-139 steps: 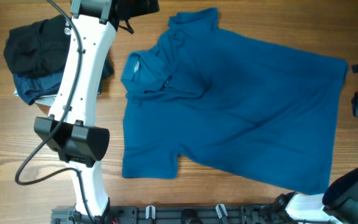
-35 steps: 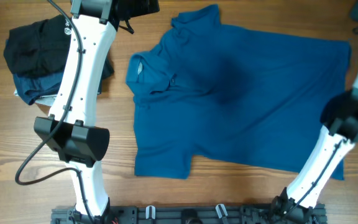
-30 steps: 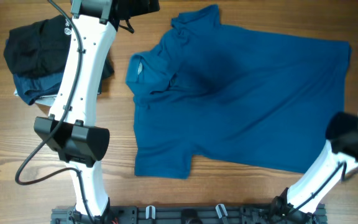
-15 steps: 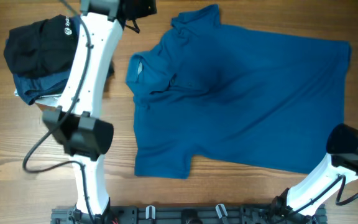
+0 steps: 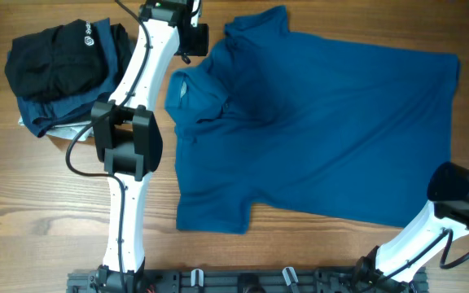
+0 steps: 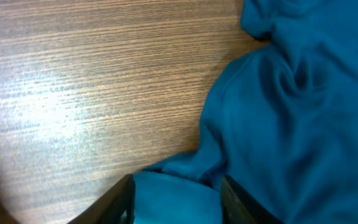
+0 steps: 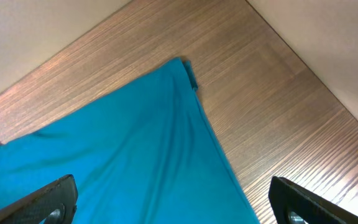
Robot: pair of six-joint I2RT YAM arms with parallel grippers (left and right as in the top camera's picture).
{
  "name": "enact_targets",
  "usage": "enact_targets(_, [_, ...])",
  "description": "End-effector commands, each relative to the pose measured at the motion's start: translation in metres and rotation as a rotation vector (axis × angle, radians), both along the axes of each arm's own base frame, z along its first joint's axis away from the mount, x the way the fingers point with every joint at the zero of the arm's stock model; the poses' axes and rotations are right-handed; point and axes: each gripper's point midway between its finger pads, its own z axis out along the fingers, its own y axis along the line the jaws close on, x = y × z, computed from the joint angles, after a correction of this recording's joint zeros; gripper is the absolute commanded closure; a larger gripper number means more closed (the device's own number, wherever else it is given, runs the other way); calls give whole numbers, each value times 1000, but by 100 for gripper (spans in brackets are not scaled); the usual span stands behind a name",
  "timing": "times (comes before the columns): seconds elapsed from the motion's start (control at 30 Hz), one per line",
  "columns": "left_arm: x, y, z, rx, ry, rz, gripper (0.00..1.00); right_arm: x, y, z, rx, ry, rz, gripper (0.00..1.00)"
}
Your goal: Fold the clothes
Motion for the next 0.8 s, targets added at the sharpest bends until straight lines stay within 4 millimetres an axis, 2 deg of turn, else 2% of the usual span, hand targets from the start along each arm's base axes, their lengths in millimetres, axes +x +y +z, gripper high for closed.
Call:
enact_targets(0.0, [-2,-5,-11,-22,15,-166,51,1,2,-1,16,-8,-5,1])
enact_targets(0.13, [-8,-13,-16,-30,21,-286,41,1,2,-1,17,-8,-5,0])
enact_targets(0.27, [-9,-12,-28,-11,33,-329,43,1,2,-1,17,-8,-5,1])
enact_targets(0.33, [-11,-12,-42,11,48,-384,51,1,2,-1,17,-7,-5,1])
enact_targets(0.4, [-12,-10,-51,28,53,-429,68,1,2,-1,17,-7,-5,1])
enact_targets(0.43, [-11,-9,-51,30,51,-430,70,1,2,-1,17,-7,-5,1])
enact_targets(0.5, [-8,-9,-50,28,41,-428,64,1,2,-1,16,-8,-5,0])
enact_targets(0.6, [-8,-10,-51,20,39,-432,49,1,2,-1,17,-8,-5,1])
enact_targets(0.7, [-10,-15,-52,-5,40,-451,44,1,2,-1,17,-8,-5,0])
enact_targets(0.77, [-10,-16,-53,-5,38,-464,43,1,2,-1,17,-8,-5,0])
